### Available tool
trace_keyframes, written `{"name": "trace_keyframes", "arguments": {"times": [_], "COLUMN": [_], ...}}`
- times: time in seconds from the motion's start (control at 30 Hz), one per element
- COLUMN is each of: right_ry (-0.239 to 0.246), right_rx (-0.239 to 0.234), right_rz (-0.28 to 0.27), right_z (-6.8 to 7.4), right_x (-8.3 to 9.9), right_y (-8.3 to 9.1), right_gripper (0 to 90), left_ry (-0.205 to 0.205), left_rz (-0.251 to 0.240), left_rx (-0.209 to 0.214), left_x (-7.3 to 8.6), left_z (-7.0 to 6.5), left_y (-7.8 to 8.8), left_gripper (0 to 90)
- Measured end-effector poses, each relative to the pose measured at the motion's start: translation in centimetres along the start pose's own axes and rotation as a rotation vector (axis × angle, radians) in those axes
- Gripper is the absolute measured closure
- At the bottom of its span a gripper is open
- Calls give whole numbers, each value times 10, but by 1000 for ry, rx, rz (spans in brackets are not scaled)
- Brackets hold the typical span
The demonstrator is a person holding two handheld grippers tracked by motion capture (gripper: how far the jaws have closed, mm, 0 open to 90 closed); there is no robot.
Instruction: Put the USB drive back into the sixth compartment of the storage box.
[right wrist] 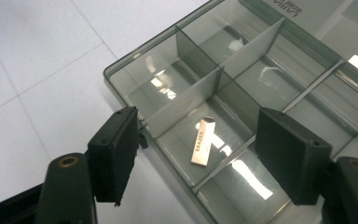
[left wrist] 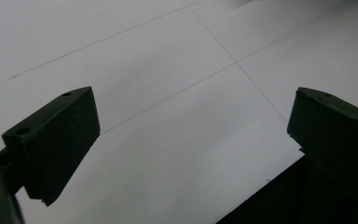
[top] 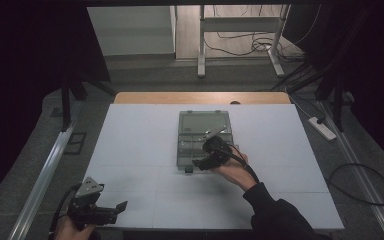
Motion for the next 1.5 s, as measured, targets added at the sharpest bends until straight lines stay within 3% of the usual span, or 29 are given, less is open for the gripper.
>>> {"name": "trace_keyframes", "arguments": {"times": [0.23, 0.63, 0.87, 1.13, 1.5], "right_ry": [-5, -14, -25, -15, -9], "right_rx": [2, -22, -8, 2, 3], "right_rz": [-8, -17, -23, -18, -19], "right_z": [1, 4, -2, 1, 6], "right_x": [2, 7, 15, 24, 31], "right_y": [8, 19, 27, 34, 39], "right_gripper": [212, 150, 100, 39, 15], "left_ry": [-1, -2, -3, -4, -3], "left_rz": [-1, -2, -4, -5, -4], "left_rx": [1, 1, 1, 2, 1], "left_x": [0, 0, 0, 0, 0], "left_z": [0, 0, 0, 0, 0], "left_y": [0, 0, 0, 0, 0], "left_gripper": [23, 24, 24, 24, 23]}}
Point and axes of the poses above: each handheld gripper's, and its own axes: y roughly backward along the jaws, x roughly out of its underside, z roughly to its left, the point moved 2 cm from there along -y, roughly forward along the jaws, and after that the axes turned 9 degrees about -z, right-handed, at the moved point
